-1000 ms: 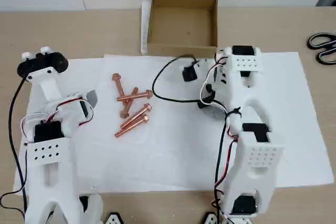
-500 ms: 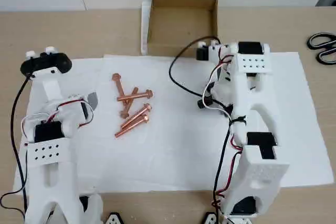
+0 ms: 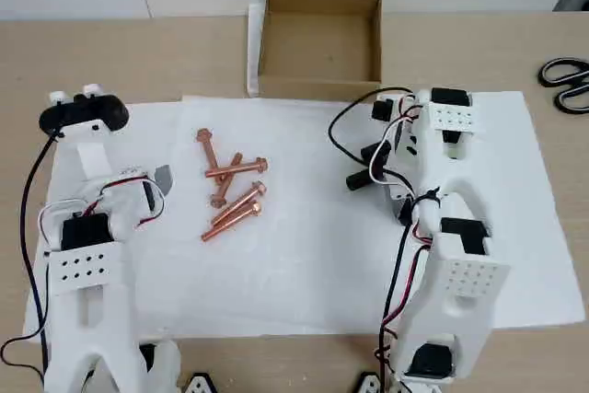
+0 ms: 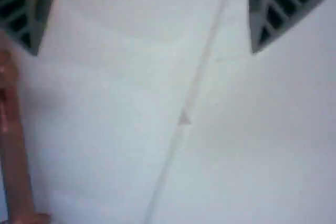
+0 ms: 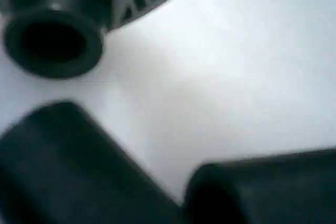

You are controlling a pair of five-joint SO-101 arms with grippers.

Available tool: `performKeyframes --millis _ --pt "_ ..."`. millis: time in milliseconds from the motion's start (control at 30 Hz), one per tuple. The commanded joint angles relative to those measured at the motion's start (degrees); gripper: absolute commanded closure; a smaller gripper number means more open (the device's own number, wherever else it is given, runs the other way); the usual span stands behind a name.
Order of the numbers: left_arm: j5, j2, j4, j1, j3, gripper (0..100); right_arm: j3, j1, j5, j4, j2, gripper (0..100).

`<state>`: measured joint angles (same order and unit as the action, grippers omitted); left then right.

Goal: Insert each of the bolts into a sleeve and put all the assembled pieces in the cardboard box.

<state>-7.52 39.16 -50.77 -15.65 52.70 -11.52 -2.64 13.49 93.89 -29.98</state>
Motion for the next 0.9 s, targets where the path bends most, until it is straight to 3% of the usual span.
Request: performKeyframes --millis 0,867 --pt "0.44 0.26 0.79 0.09 -0.31 76 0.09 -0.40 -0.62 -0.48 0.48 89.2" --pt "0.44 0.26 0.79 0.09 -0.31 76 0.09 0.48 -1.05 0.84 7.16 84.6"
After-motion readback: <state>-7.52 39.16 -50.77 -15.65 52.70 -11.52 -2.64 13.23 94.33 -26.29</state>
